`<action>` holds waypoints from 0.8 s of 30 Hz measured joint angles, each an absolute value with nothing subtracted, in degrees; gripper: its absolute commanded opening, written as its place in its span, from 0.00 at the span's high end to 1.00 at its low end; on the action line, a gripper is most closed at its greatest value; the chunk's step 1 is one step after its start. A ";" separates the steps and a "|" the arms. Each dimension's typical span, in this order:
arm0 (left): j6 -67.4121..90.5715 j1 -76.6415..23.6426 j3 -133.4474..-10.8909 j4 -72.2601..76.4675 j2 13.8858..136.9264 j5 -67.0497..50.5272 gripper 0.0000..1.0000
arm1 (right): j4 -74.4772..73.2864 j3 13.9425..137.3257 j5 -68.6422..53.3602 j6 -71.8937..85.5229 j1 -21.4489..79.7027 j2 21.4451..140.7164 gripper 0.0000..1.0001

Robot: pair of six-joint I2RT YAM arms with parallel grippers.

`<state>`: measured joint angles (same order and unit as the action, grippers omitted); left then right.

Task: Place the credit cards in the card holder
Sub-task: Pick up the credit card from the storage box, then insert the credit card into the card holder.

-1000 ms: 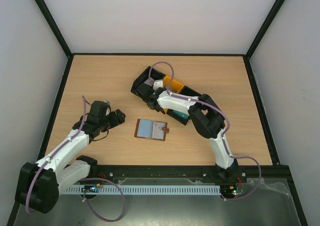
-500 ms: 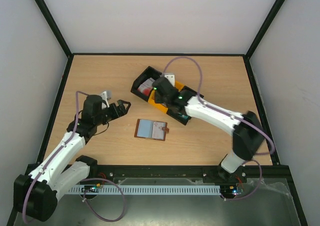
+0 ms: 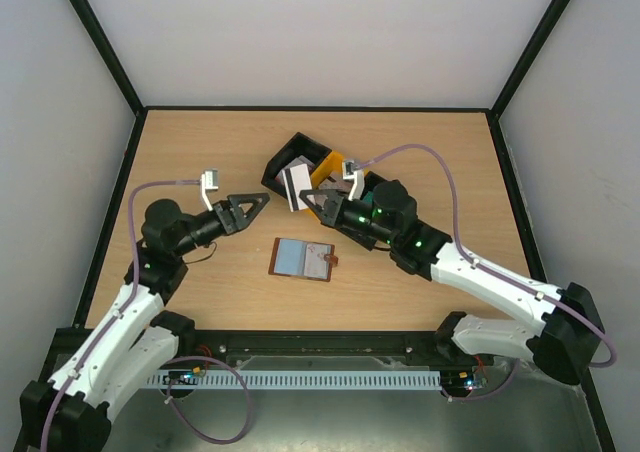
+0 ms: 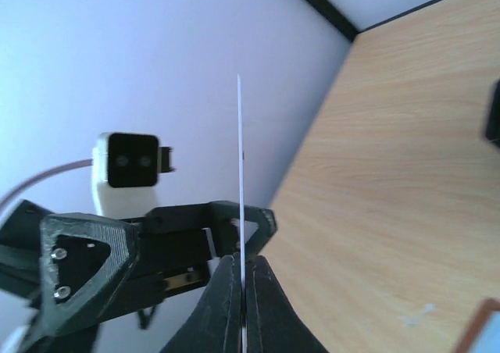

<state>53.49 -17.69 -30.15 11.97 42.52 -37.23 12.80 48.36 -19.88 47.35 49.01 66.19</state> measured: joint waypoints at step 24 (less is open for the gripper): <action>63.44 -44.29 -25.98 27.99 39.88 -23.38 0.56 | 38.37 33.80 -30.00 67.13 52.60 56.51 0.98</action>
<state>63.44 -44.29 -25.98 27.99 39.88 -23.38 38.37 33.80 -30.00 67.13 52.60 56.51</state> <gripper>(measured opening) 0.582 0.022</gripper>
